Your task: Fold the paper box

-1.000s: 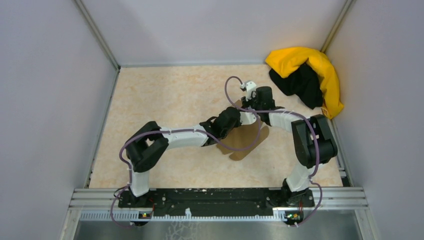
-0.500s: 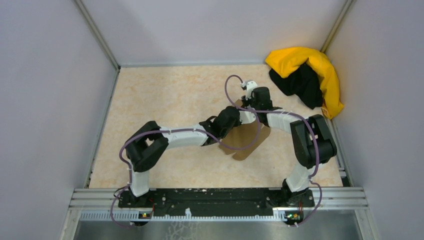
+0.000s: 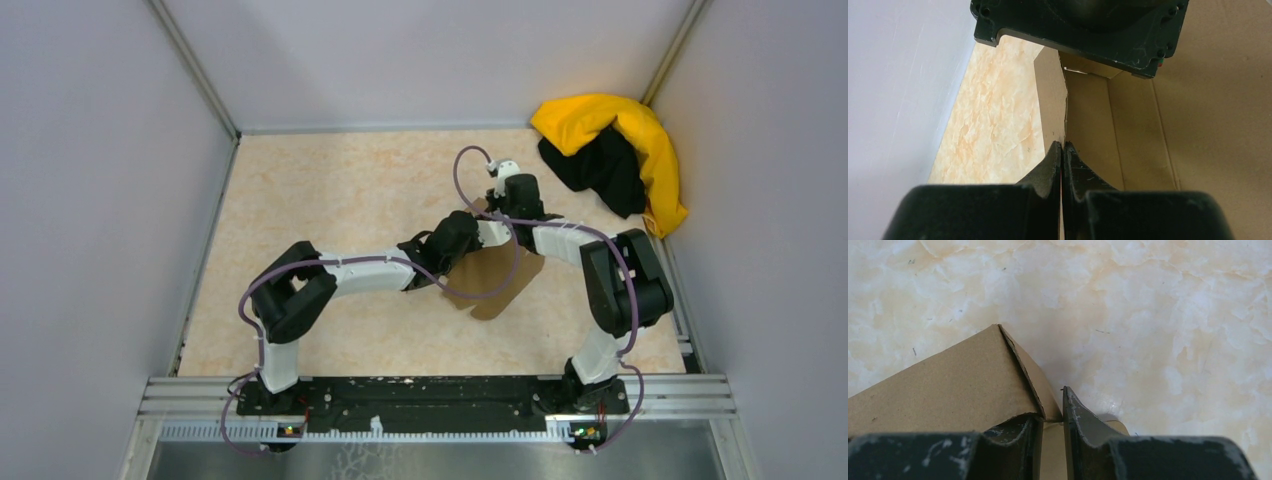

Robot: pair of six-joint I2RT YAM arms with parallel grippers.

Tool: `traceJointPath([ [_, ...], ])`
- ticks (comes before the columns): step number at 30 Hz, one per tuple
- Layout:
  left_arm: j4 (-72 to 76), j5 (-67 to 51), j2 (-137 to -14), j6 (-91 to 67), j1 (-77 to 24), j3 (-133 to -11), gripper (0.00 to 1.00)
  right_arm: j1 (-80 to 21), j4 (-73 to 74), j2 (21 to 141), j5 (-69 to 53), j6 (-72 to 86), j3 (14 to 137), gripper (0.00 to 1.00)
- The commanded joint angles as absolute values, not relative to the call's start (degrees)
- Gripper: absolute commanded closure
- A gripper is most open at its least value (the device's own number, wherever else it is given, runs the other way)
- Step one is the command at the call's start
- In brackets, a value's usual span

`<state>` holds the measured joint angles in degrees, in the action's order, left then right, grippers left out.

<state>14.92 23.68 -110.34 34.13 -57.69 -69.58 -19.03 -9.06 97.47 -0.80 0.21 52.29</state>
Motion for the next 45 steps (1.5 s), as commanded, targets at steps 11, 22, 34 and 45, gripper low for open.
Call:
traceJointPath([
  [11,8.31,17.85,-111.27,30.31,-58.97,-67.21,0.95,-18.35,-13.92,99.18,8.24,4.48,56.89,0.84],
  [22,8.23,18.21,-111.69,30.13,-59.05,-69.1,0.86,-18.41,-13.97,97.59,5.18,3.78,55.16,0.75],
  [34,7.2,18.0,-110.92,29.77,-59.13,-71.0,0.74,-17.31,-14.97,93.47,5.29,4.73,52.08,0.52],
  [45,6.85,17.84,-110.78,27.43,-57.82,-72.69,0.64,-14.5,-11.61,87.17,0.23,5.71,52.25,0.44],
])
